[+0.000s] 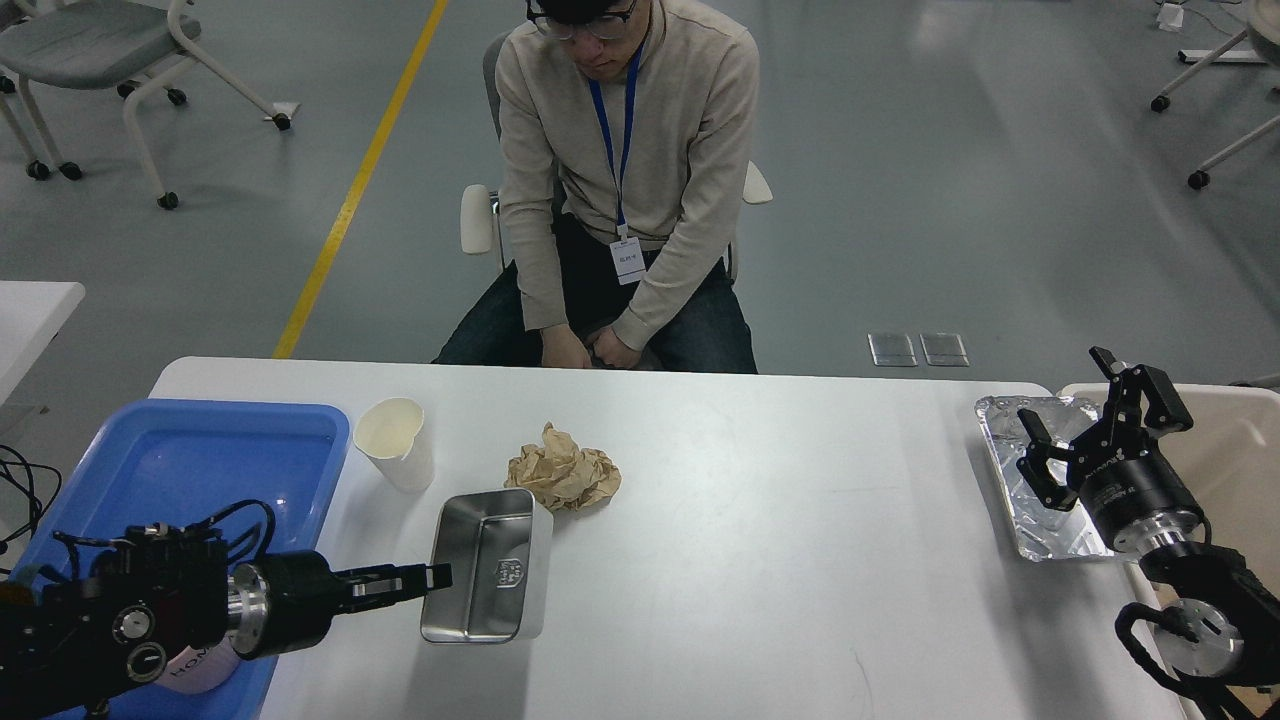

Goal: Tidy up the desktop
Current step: 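Lift the steel tray and set it into the blue tray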

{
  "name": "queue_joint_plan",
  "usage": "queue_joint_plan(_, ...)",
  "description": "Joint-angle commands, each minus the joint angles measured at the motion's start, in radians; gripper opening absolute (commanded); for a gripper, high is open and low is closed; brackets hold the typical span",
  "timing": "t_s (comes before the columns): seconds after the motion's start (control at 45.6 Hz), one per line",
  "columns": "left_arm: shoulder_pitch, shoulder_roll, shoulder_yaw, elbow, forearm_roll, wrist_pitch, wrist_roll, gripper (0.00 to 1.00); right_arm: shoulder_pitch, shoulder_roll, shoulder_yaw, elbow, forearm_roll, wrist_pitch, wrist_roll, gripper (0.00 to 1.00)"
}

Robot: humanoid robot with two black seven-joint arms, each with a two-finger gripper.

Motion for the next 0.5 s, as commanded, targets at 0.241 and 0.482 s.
queue_joint_plan(0.241,-0.111,0.307,-0.008,-0.116,-0.003,-0.044,-0.017,0.0,0.007,0.001,-0.024,0.003,-0.008,-0.003,0.0,1.0)
queue_joint_plan(0.482,-0.16,0.416,-0.011,-0.122,-0.008,-0.093,-0.04,0.0,0.01,0.001,-0.031,0.004,-0.008,-0.005,0.0,1.0)
